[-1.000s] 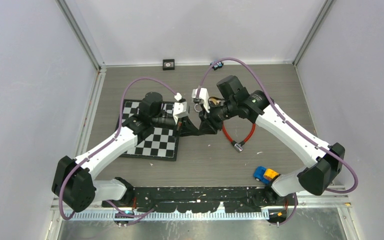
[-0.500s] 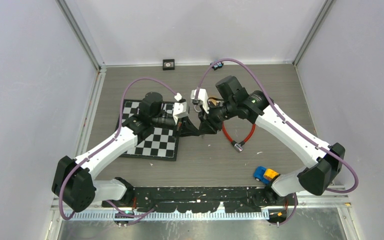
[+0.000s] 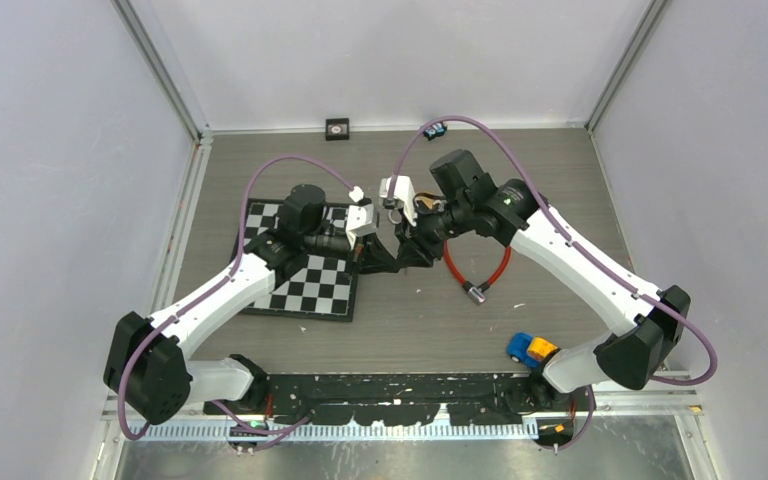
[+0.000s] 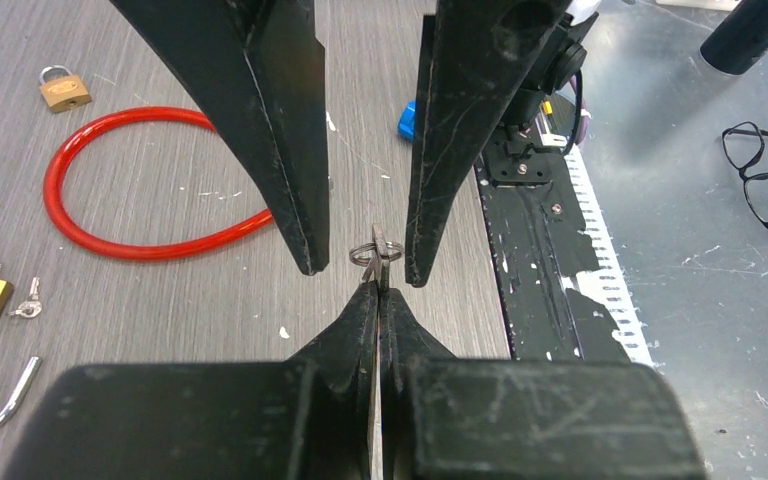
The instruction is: Unlock with the key
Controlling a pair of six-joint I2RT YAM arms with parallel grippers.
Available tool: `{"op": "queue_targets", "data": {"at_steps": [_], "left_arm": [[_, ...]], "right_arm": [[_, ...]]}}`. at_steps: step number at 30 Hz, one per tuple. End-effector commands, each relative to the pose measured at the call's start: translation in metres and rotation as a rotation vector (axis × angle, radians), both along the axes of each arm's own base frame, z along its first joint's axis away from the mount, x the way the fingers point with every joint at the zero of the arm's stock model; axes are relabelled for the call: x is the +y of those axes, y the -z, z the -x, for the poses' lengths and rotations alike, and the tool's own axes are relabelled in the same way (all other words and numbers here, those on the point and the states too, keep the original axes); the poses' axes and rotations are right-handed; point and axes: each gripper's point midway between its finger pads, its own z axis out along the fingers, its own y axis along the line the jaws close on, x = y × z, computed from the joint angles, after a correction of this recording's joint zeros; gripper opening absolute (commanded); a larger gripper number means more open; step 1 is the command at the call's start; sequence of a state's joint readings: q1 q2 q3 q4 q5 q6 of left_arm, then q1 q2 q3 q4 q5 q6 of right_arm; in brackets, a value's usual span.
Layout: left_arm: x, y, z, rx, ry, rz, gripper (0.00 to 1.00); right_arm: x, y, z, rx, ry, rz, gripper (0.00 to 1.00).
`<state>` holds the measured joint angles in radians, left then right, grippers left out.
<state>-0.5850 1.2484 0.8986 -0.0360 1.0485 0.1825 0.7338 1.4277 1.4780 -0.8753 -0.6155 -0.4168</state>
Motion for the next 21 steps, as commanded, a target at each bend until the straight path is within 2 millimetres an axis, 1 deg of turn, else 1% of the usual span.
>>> {"op": "queue_targets", "data": {"at_steps": [1, 6, 12, 21], "left_arm": [[0.0, -0.014, 0.006, -0.022, 0.027, 0.027, 0.0], [0.0, -0.016, 0.006, -0.024, 0.029, 0.029, 0.0], [0.0, -0.016, 0.006, -0.023, 0.028, 0.029, 0.0], [0.0, -0.016, 0.006, -0.025, 0.029, 0.029, 0.0]], "right_arm": [[0.003, -0.02, -0.005, -0.065, -0.002, -0.026, 0.38], [0.003, -0.017, -0.002, -0.055, -0.013, -0.024, 0.36], [0.006, -0.008, 0.002, -0.035, -0.038, -0.005, 0.3], [0.007, -0.005, 0.003, -0.036, -0.04, 0.006, 0.21]]}}
